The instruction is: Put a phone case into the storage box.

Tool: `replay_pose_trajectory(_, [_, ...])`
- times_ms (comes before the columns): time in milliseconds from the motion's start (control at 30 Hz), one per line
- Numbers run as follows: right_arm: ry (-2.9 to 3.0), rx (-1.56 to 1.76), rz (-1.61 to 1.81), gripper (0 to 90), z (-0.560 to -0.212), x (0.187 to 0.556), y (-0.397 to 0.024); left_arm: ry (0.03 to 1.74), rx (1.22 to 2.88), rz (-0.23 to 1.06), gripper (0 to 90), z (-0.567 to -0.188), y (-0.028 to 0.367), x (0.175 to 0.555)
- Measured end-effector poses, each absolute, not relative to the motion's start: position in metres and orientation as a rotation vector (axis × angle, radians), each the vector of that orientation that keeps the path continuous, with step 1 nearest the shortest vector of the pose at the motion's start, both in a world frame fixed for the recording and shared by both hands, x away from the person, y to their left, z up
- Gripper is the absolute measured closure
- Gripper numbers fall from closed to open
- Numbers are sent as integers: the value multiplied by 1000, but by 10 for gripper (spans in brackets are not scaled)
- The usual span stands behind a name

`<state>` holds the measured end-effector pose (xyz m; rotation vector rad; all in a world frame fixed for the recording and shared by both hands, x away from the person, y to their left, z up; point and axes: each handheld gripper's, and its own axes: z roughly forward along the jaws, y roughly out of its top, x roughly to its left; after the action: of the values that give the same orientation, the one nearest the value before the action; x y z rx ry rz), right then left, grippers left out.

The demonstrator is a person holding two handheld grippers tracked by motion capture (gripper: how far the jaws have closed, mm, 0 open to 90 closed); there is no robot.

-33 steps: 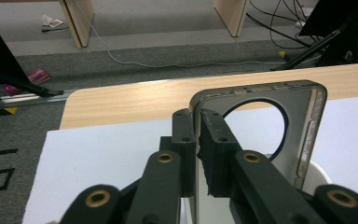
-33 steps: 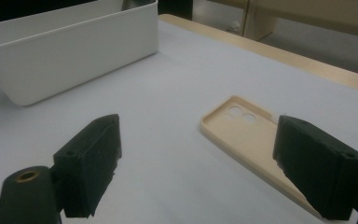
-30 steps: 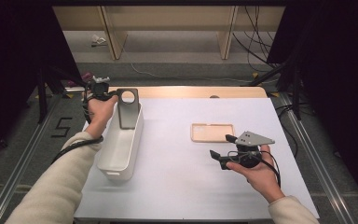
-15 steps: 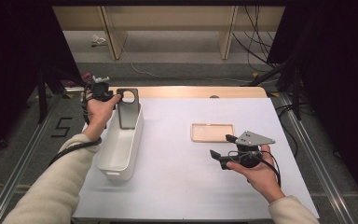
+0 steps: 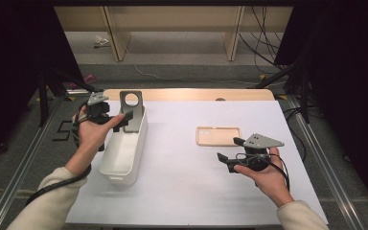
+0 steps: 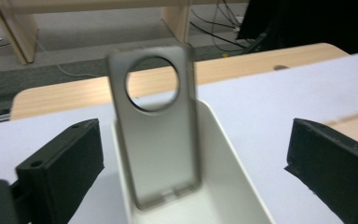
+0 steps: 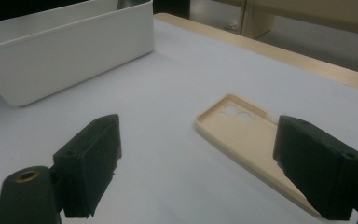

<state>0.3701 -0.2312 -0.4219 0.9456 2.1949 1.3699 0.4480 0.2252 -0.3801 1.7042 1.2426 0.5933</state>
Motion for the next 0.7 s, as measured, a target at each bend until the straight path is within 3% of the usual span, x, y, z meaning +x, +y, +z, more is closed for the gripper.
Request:
replay_pose_trajectory(300, [2179, 964, 1362, 161, -422, 373, -239, 1088, 1645, 532, 24, -393, 207, 392])
replay_pose_trajectory(433, [2174, 966, 1361, 161, -421, 373, -242, 996, 1703, 591, 26, -399, 197, 377])
replay_pose_trajectory(700, [2162, 983, 1350, 161, -421, 375, -250, 961, 1763, 545, 29, -411, 192, 360])
